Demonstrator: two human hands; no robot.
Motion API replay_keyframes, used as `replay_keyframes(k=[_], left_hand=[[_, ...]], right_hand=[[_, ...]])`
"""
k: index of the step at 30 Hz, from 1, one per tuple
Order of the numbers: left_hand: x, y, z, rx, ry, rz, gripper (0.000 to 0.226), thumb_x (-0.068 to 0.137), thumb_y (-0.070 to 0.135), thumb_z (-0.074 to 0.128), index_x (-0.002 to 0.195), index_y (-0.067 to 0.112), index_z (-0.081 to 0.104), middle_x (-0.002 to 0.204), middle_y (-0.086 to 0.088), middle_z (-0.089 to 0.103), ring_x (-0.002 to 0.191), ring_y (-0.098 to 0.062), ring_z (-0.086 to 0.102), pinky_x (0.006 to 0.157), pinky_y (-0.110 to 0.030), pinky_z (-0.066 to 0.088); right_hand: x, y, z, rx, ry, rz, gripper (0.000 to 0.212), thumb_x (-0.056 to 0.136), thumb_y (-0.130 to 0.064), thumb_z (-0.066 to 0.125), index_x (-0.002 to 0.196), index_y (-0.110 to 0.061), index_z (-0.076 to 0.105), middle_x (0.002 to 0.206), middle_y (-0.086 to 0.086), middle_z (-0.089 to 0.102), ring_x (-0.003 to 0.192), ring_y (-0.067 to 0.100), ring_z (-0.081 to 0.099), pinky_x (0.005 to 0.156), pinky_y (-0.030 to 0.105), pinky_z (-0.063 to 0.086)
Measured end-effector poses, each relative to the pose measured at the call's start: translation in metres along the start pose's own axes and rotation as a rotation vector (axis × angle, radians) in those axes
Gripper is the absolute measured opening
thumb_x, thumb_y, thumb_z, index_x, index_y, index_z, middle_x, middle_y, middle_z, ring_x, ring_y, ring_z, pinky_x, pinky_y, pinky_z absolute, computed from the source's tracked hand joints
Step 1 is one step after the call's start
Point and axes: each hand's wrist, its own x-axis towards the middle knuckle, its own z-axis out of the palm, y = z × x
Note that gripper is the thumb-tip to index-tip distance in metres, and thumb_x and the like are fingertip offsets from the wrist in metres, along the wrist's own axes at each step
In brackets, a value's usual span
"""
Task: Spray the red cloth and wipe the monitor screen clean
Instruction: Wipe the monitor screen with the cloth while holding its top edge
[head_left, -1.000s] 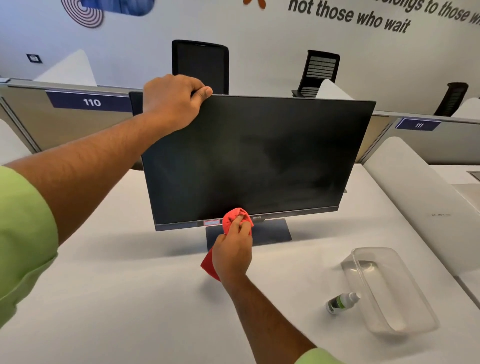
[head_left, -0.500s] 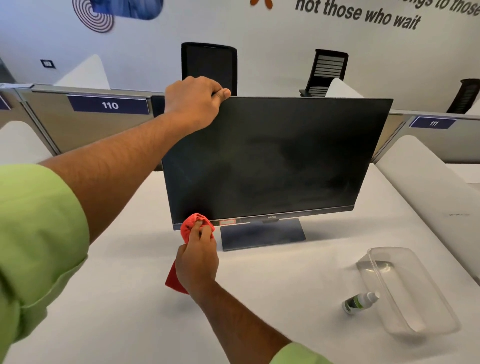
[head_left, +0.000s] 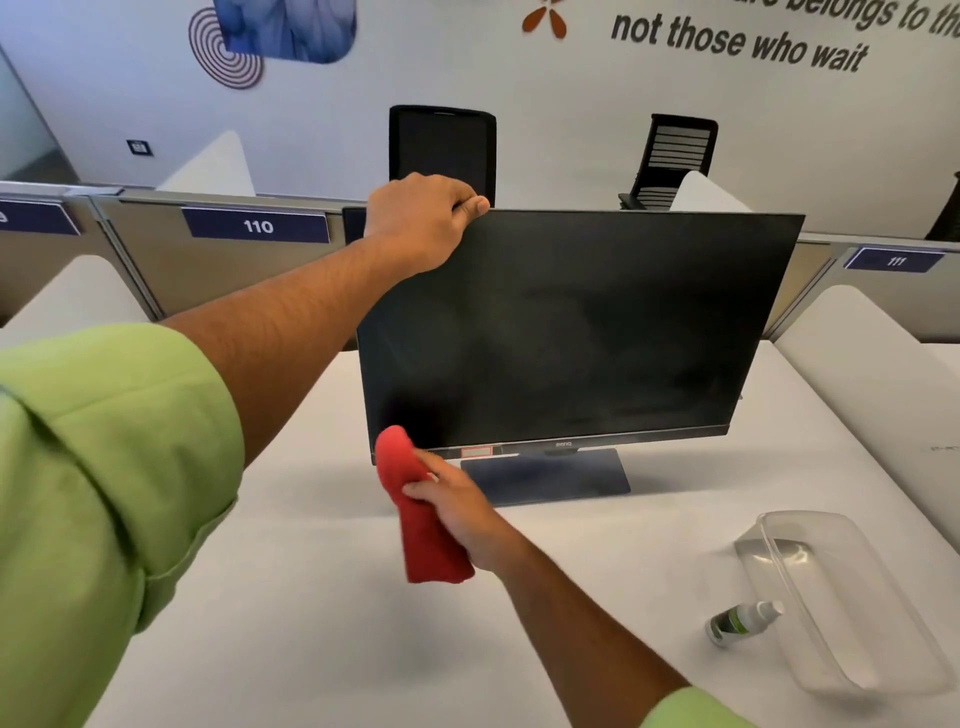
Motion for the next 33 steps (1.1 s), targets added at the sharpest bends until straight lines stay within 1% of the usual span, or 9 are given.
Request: replay_keyframes(k=[6,8,12,15,18,22,26,30,33], left_hand=[[-0.002,-0.006,-0.010,-0.030,-0.098,0.072,0.044,0.106,0.055,0.037,0.130,0.032,0.065,0.121,0.004,0.072,0.100,-0.015,0.059,0.076,-0.032,0.040],[-0.008,-0.002,-0.011,-0.074,-0.095,0.130,0.045,0.106,0.052,0.042,0.143,0.032,0.056,0.141,0.002,0.064,0.130,-0.022,0.056,0.095,-0.036,0.045],[-0.056,0.013,-0.004,-0.190,0.085,0.258,0.054,0.102,0.038,0.055,0.153,0.023,0.042,0.162,0.003,0.040,0.157,-0.019,0.019,0.127,-0.044,0.018],[-0.121,0.028,0.016,-0.448,0.209,0.162,0.053,0.098,0.030,0.061,0.148,0.018,0.047,0.152,0.002,0.050,0.150,-0.016,0.034,0.123,-0.038,0.029],[-0.183,0.045,0.044,-0.754,0.174,-0.227,0.049,0.097,0.022,0.068,0.142,0.013,0.052,0.137,-0.001,0.059,0.130,-0.015,0.054,0.113,-0.037,0.044],[-0.214,0.058,0.059,-1.065,-0.321,-0.679,0.073,0.083,0.057,0.070,0.141,0.017,0.052,0.134,-0.003,0.063,0.122,-0.020,0.062,0.107,-0.043,0.051],[-0.214,0.059,0.054,-1.156,-0.680,-0.661,0.064,0.080,0.055,0.075,0.130,0.017,0.063,0.122,-0.002,0.073,0.112,-0.021,0.070,0.104,-0.045,0.054],[-0.205,0.045,0.046,-1.162,-0.585,-0.561,0.030,0.089,0.031,0.077,0.113,0.013,0.073,0.107,-0.005,0.079,0.103,-0.023,0.074,0.094,-0.037,0.060],[-0.193,0.030,0.036,-0.975,-0.570,-0.399,0.023,0.091,0.029,0.078,0.106,0.012,0.074,0.101,-0.005,0.079,0.095,-0.022,0.076,0.086,-0.035,0.062]], right_hand=[[-0.021,-0.002,-0.062,0.759,0.007,0.044,0.055,0.092,-0.013,0.058,0.146,-0.022,0.062,0.143,0.024,0.065,0.115,0.044,0.064,0.093,0.051,0.058],[-0.026,-0.007,-0.076,0.810,0.041,0.015,0.061,0.088,-0.013,0.057,0.148,-0.018,0.060,0.142,0.023,0.066,0.118,0.042,0.065,0.102,0.052,0.056],[-0.034,-0.017,-0.096,0.862,0.093,-0.027,0.060,0.088,-0.016,0.055,0.148,-0.015,0.060,0.139,0.023,0.068,0.116,0.042,0.069,0.101,0.055,0.058],[-0.038,-0.026,-0.105,0.934,0.089,-0.062,0.052,0.088,-0.020,0.055,0.139,-0.010,0.067,0.125,0.021,0.075,0.102,0.040,0.077,0.085,0.050,0.064],[-0.039,-0.035,-0.110,0.988,0.073,-0.112,0.040,0.087,-0.022,0.054,0.116,-0.009,0.079,0.116,0.020,0.076,0.096,0.038,0.078,0.080,0.048,0.065],[-0.036,-0.052,-0.105,0.995,0.087,-0.185,0.033,0.082,-0.022,0.053,0.108,-0.012,0.071,0.103,0.016,0.074,0.093,0.033,0.073,0.089,0.043,0.059],[-0.035,-0.061,-0.100,0.927,0.067,-0.270,0.039,0.089,-0.014,0.044,0.100,-0.019,0.081,0.094,0.008,0.078,0.090,0.026,0.073,0.081,0.035,0.063],[-0.043,-0.072,-0.119,0.763,0.065,-0.411,0.061,0.078,-0.015,0.053,0.138,-0.016,0.060,0.120,0.010,0.072,0.107,0.029,0.067,0.092,0.042,0.054],[-0.053,-0.086,-0.142,0.416,0.360,-0.577,0.066,0.080,-0.019,0.056,0.144,-0.035,0.049,0.151,-0.002,0.055,0.138,0.023,0.056,0.103,0.036,0.047]])
